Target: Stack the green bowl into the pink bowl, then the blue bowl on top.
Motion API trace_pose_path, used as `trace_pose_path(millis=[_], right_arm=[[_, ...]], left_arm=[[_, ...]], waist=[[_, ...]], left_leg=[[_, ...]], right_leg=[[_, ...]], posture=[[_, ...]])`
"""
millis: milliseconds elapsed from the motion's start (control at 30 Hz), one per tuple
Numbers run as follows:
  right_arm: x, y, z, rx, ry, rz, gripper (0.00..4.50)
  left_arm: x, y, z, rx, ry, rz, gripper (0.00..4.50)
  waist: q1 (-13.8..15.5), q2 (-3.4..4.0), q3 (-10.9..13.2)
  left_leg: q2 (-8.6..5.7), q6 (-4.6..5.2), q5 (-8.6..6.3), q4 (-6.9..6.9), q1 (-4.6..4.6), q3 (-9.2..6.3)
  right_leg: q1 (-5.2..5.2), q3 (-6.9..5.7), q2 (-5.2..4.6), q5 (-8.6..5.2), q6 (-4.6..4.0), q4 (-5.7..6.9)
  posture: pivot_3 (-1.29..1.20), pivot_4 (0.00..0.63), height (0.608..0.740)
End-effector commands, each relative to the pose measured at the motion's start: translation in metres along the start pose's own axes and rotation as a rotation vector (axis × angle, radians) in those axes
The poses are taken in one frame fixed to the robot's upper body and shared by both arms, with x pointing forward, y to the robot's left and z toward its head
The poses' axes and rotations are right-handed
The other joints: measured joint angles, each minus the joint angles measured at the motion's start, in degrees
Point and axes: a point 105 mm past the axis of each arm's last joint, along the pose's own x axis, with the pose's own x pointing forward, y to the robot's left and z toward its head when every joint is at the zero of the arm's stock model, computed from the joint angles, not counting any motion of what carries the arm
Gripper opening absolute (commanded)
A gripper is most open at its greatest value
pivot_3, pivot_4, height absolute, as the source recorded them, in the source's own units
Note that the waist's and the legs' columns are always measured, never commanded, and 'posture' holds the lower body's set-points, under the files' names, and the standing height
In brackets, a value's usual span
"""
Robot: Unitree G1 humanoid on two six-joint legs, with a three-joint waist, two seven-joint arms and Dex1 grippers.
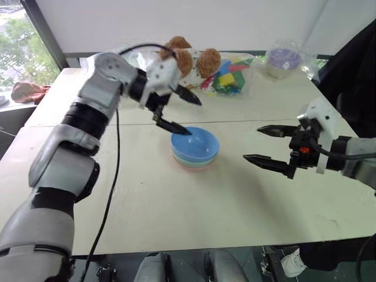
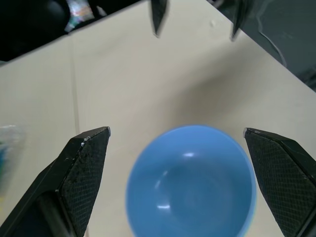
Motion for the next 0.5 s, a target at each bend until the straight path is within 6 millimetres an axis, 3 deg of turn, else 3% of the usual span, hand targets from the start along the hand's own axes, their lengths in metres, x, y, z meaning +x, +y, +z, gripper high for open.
trace_pose_path(millis=[33, 200, 500], right_arm=[[0.003, 0.001, 0.002, -0.025, -0.014, 0.031, 4.5], [0.011, -0.001, -0.005, -0.021, 0.004, 0.08, 4.5], [0.019, -0.005, -0.013, -0.031, 0.027, 0.13, 4.5]], left_arm=[[-0.046, -0.014, 0.004, -0.092, -0.046, 0.172, 4.46], [-0.072, -0.06, -0.013, -0.258, 0.007, 0.333, 4.46], [-0.079, -0.115, -0.045, -0.495, 0.069, 0.553, 4.46]], waist=[[-0.8, 0.01, 0.0], [-1.2, -0.01, 0.0], [0.6, -0.03, 0.0]], left_leg=[[0.01, 0.0, 0.0, -0.02, 0.03, 0.01], [0.04, -0.08, 0.04, 0.0, 0.04, -0.17], [-0.05, -0.12, 0.06, 0.11, 0.09, -0.16]], right_leg=[[-0.01, 0.05, 0.0, 0.0, 0.0, 0.0], [-0.07, 0.14, -0.11, 0.0, 0.0, 0.23], [0.07, 0.12, -0.24, 0.0, -0.01, 0.26]], posture=[[0.0, 0.15, 0.74], [0.0, 0.15, 0.74], [0.0, 0.15, 0.74]])
